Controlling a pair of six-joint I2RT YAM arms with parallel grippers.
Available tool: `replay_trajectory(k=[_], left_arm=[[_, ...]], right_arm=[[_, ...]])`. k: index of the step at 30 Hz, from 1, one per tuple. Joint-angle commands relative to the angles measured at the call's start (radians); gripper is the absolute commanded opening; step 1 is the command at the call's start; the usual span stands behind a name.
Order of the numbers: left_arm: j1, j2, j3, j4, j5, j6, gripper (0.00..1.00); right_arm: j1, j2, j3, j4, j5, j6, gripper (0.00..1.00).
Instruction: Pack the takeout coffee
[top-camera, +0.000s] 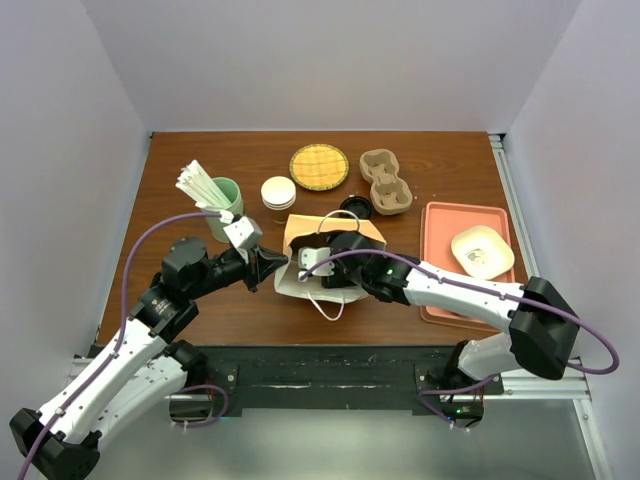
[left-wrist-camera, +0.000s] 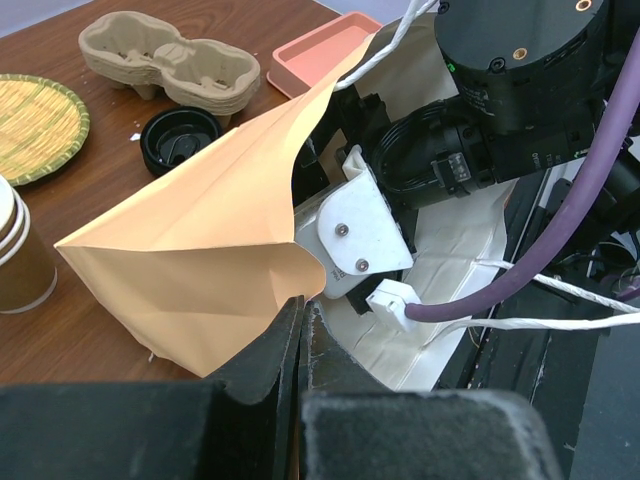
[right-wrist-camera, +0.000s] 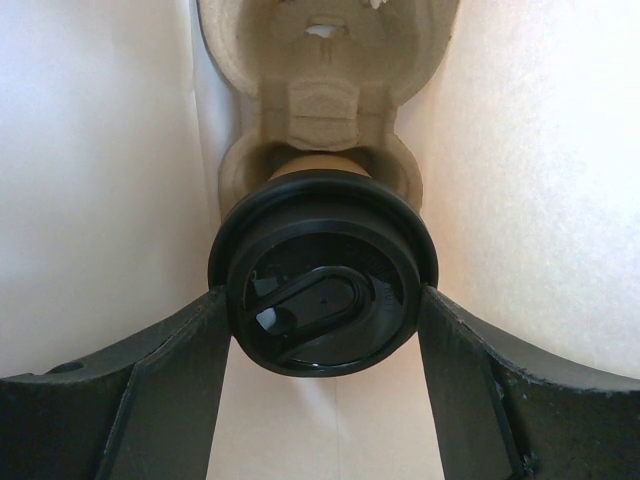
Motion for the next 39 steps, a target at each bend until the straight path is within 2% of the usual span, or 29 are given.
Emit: replay_trajectory(k=[1,3,6,9,11,16,28,39], left_arm=[[-0.002,-0.006,0.040,0.053,0.015,-0.018,0.00],[-0.002,-0.008,0.041,0.053,0.009,-0.020,0.00],[-0.002,-0.008,0.046,0.045,-0.012,-0.024,0.00],[-0.002,-0.006,0.049,0.044,-0.037,-0.027,0.00],[-0.004,-0.003,0.051,0.044,-0.055,-0.043,0.00],[-0.004,0.007,0.063,0.031,-0.072,-0.052,0.00],[-0.004,0.037,0.095,0.007,-0.097,-0.063,0.00],[-0.004,0.054,0.115,-0.002,-0.100,-0.075,0.00]], right_arm=[[-0.013,0.039,-0.023,-0.036,-0.047,0.043,0.38],[-0.013,0.036,-0.018,-0.034,-0.044,0.042,0.41],[-0.013,0.027,-0.006,-0.036,-0.034,0.040,0.54],[-0.013,0.019,0.005,-0.040,-0.033,0.034,0.62],[-0.013,0.013,0.015,-0.045,-0.034,0.030,0.63],[-0.013,0.000,0.032,-0.057,-0.037,0.020,0.75],[-0.013,-0.028,0.044,-0.095,-0.071,0.022,0.85],[-0.013,-0.028,0.093,-0.135,-0.102,0.019,0.88]])
